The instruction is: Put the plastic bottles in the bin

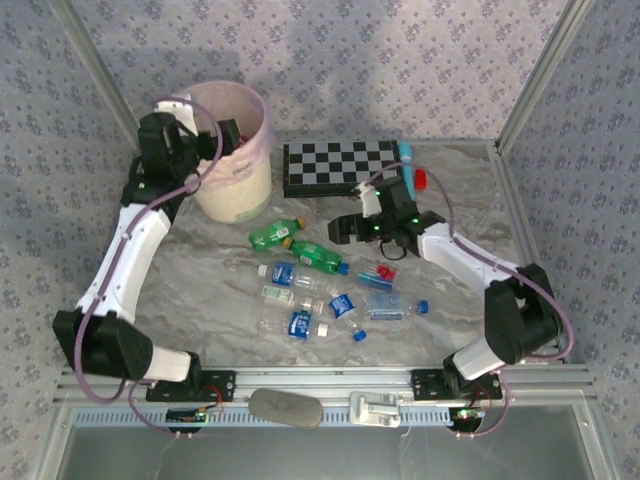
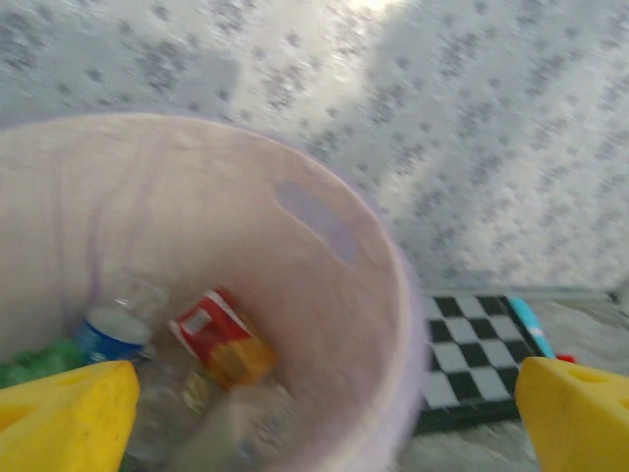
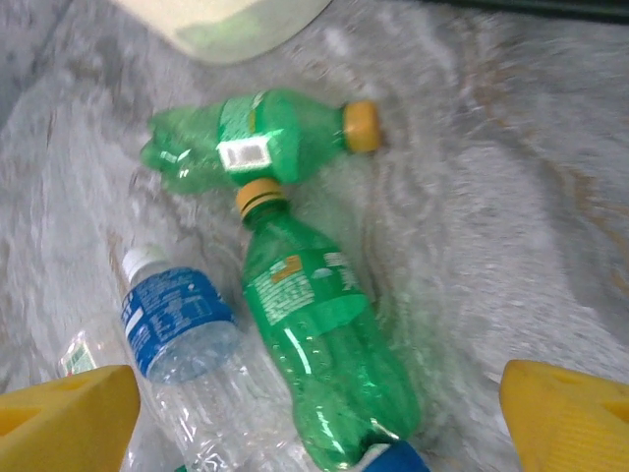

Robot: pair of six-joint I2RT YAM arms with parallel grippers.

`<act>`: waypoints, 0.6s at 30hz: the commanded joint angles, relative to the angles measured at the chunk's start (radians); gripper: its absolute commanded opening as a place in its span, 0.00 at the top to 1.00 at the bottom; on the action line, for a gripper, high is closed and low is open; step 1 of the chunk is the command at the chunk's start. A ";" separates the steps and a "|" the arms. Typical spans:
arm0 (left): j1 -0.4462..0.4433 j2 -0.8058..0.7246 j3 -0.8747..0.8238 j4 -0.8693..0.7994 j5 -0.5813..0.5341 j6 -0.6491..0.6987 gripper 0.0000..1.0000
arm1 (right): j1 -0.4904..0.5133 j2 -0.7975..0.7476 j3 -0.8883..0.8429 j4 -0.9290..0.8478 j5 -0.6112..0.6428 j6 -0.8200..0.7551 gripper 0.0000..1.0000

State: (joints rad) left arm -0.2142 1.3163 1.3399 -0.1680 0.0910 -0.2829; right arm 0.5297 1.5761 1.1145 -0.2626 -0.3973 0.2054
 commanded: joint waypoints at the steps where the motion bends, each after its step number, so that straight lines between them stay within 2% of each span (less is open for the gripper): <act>1: -0.054 -0.059 -0.086 0.002 0.052 -0.057 0.00 | 0.038 0.067 0.070 -0.142 -0.040 -0.158 0.07; 6: -0.084 -0.132 -0.231 0.022 0.107 -0.168 0.00 | 0.085 0.168 0.175 -0.250 -0.019 -0.260 0.15; 12: -0.093 -0.149 -0.322 0.053 0.121 -0.211 0.00 | 0.120 0.225 0.194 -0.272 0.053 -0.291 0.14; 18: -0.094 -0.121 -0.353 0.109 0.122 -0.250 0.00 | 0.160 0.292 0.251 -0.324 0.185 -0.308 0.14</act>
State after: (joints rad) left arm -0.3035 1.1931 0.9916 -0.1280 0.1947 -0.4973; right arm 0.6724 1.8393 1.3163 -0.5270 -0.2928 -0.0681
